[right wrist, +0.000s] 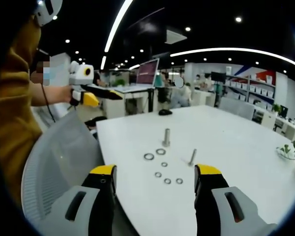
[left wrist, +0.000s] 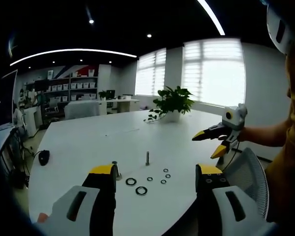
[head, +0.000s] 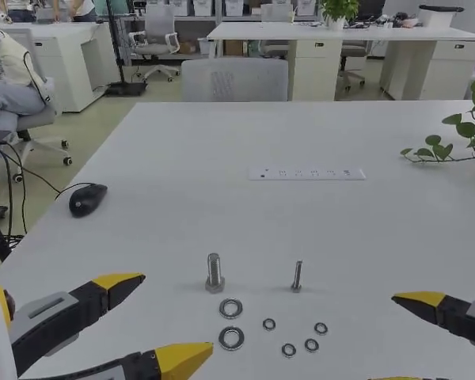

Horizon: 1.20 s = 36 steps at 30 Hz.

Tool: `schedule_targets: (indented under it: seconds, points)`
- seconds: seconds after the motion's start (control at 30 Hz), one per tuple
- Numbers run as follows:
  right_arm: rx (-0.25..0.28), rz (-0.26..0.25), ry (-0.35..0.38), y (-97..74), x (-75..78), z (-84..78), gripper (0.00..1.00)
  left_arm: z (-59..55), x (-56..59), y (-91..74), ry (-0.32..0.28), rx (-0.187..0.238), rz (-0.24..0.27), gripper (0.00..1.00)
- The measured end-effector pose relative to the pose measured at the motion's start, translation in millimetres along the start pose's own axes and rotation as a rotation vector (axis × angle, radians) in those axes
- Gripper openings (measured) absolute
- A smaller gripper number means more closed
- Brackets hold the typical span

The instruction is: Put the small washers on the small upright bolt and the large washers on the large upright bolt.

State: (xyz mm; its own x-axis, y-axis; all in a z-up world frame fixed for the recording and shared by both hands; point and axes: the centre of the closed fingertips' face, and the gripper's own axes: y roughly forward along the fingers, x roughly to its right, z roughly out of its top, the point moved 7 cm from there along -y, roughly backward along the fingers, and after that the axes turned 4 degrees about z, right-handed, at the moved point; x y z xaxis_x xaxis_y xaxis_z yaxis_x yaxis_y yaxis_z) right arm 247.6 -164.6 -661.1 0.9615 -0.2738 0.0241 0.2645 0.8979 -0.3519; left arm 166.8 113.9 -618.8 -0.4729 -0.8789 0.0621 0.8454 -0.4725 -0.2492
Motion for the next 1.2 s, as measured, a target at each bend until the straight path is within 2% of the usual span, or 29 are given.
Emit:
schedule_targets:
  seconds: [0.53, 1.0, 1.2]
  points:
    - [-0.005, -0.001, -0.005, 0.2, 3.3, -0.7, 0.66, -0.1, 2.0, 5.4, 0.0, 0.0, -0.016, 0.65]
    - [-0.013, 0.008, -0.008, 3.1, 7.0, -0.9, 0.66, -4.1, 4.6, 8.6, -0.008, -0.016, -0.022, 0.64]
    - [-0.029, 0.021, -0.016, 6.1, 11.2, -0.6, 0.65, -1.9, 2.4, 9.8, -0.014, -0.003, -0.015, 0.64]
